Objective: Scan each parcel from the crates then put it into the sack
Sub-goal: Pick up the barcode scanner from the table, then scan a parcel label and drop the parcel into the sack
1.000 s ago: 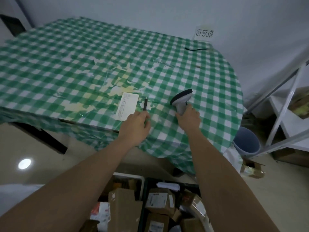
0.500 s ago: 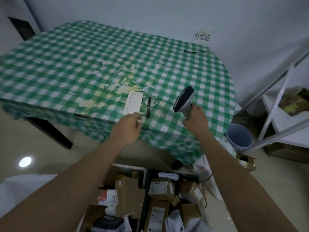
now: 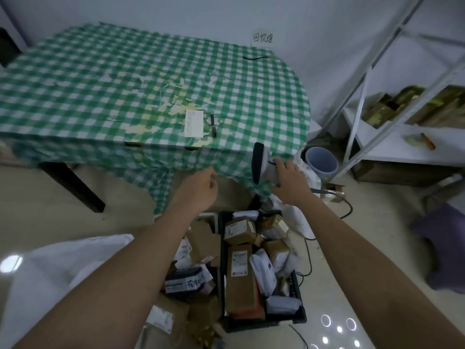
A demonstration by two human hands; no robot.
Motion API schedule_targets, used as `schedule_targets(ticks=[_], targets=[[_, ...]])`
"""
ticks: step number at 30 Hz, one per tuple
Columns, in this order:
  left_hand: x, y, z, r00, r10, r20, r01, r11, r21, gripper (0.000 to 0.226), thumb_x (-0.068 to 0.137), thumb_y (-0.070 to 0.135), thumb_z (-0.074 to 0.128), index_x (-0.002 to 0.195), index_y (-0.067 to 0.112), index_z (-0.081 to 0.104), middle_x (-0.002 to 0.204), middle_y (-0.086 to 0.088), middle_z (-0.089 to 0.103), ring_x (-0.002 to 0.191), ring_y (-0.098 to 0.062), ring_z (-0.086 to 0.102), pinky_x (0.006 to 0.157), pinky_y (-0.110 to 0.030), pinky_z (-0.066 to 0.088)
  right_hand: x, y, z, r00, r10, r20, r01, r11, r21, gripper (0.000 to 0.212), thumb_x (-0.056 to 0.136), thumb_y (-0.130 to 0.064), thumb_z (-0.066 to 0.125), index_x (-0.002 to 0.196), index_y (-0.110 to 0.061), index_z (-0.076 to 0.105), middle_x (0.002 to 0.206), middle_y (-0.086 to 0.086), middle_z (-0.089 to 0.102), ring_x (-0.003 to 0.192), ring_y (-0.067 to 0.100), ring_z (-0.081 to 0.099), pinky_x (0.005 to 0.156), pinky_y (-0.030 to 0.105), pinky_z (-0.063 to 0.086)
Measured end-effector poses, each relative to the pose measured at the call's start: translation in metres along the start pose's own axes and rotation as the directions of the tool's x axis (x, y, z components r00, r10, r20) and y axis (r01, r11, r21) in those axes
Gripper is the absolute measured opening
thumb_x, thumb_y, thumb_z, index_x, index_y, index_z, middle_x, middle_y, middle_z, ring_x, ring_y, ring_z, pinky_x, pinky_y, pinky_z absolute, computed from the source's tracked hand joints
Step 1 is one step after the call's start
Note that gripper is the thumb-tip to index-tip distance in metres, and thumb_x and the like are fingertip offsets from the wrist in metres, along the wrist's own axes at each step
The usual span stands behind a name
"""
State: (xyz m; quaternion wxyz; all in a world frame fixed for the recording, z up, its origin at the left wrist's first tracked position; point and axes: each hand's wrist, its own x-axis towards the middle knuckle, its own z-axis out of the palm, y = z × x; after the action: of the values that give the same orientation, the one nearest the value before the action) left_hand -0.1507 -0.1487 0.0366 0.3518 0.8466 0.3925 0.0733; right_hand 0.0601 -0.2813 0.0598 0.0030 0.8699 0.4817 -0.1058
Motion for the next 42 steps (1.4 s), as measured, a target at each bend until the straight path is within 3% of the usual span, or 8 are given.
schedule_targets(ticks=[6,11,15,20,27,33,38,42], targets=[[-0.093,-0.011,-0.007,0.998,0.052,0.026,-0.053,0.998,0.041,0.029,0.098,0.021,0.043,0.125,0.017,0.052,0.108,-0.001,0.060,0.090,-0.020,0.059,0.079,-0.043,0.052,-0.094,-0.039,0.014,0.999,0.042,0.017,-0.042,0.999,0.005,0.072,0.086,-0.028,0.064,0.144,-0.009,0.026,0.135,0.018,0.038,0.123,0.036,0.038,0.093,0.043,0.038],[-0.149,-0.036,-0.006,0.995,-0.030,0.090,0.028,0.999,0.032,0.029,0.097,0.016,0.043,0.124,0.012,0.055,0.111,-0.006,0.061,0.093,-0.024,0.060,0.082,-0.043,0.052,-0.142,-0.070,0.040,0.996,-0.030,0.081,0.036,0.997,-0.068,0.072,0.086,-0.027,0.062,0.146,-0.010,0.025,0.135,0.016,0.039,0.123,0.035,0.041,0.094,0.040,0.039],[-0.179,-0.058,0.011,0.994,-0.101,0.051,0.098,0.993,0.060,0.027,0.096,0.017,0.039,0.114,0.014,0.059,0.097,-0.009,0.066,0.077,-0.025,0.062,0.072,-0.040,0.053,-0.159,-0.081,0.076,0.985,-0.075,0.156,0.089,0.992,-0.086,0.073,0.088,-0.034,0.061,0.148,-0.014,0.023,0.137,0.014,0.038,0.126,0.033,0.040,0.097,0.040,0.038],[-0.185,-0.093,0.064,0.985,-0.168,0.025,0.167,0.985,0.038,0.027,0.094,0.013,0.046,0.118,0.014,0.058,0.104,-0.011,0.066,0.090,-0.027,0.059,0.075,-0.036,0.049,-0.156,-0.078,0.144,0.965,-0.119,0.232,0.100,0.991,0.092,0.069,0.084,-0.031,0.061,0.143,-0.015,0.030,0.135,0.015,0.042,0.121,0.034,0.044,0.091,0.041,0.042],[-0.134,-0.176,0.187,0.966,-0.251,-0.054,0.255,0.962,0.095,0.024,0.095,0.020,0.050,0.116,0.011,0.059,0.107,-0.010,0.066,0.089,-0.028,0.062,0.076,-0.037,0.050,-0.112,-0.059,0.286,0.976,-0.151,0.159,0.083,0.925,0.371,0.060,0.076,-0.044,0.064,0.127,-0.016,0.048,0.116,0.008,0.059,0.104,0.029,0.058,0.080,0.038,0.050],[-0.111,-0.298,0.292,0.975,-0.212,0.073,0.205,0.974,0.093,0.046,0.087,0.028,0.064,0.130,0.015,0.053,0.130,-0.010,0.055,0.120,-0.029,0.052,0.096,-0.041,0.045,-0.071,-0.065,0.404,0.988,-0.141,0.067,0.087,0.854,0.513,0.052,0.080,-0.040,0.065,0.127,-0.023,0.050,0.112,0.001,0.063,0.099,0.024,0.061,0.078,0.036,0.050],[-0.108,-0.346,0.342,0.986,-0.104,0.131,0.076,0.975,0.207,0.117,0.046,0.090,0.050,0.140,0.022,0.040,0.132,-0.004,0.047,0.124,-0.027,0.042,0.102,-0.042,0.038,-0.060,-0.073,0.463,0.993,-0.110,-0.041,0.112,0.792,0.600,0.030,0.082,-0.043,0.066,0.099,-0.019,0.059,0.084,-0.004,0.063,0.075,0.018,0.059,0.062,0.030,0.046],[-0.117,-0.353,0.360,0.986,-0.115,0.122,0.071,0.945,0.318,0.116,0.052,0.071,0.072,0.145,0.023,0.022,0.137,-0.005,0.032,0.130,-0.028,0.028,0.108,-0.043,0.028,-0.069,-0.075,0.485,0.994,-0.075,-0.081,0.109,0.782,0.614,0.026,0.082,-0.043,0.066,0.089,-0.019,0.060,0.075,-0.005,0.063,0.069,0.017,0.059,0.057,0.026,0.042]])
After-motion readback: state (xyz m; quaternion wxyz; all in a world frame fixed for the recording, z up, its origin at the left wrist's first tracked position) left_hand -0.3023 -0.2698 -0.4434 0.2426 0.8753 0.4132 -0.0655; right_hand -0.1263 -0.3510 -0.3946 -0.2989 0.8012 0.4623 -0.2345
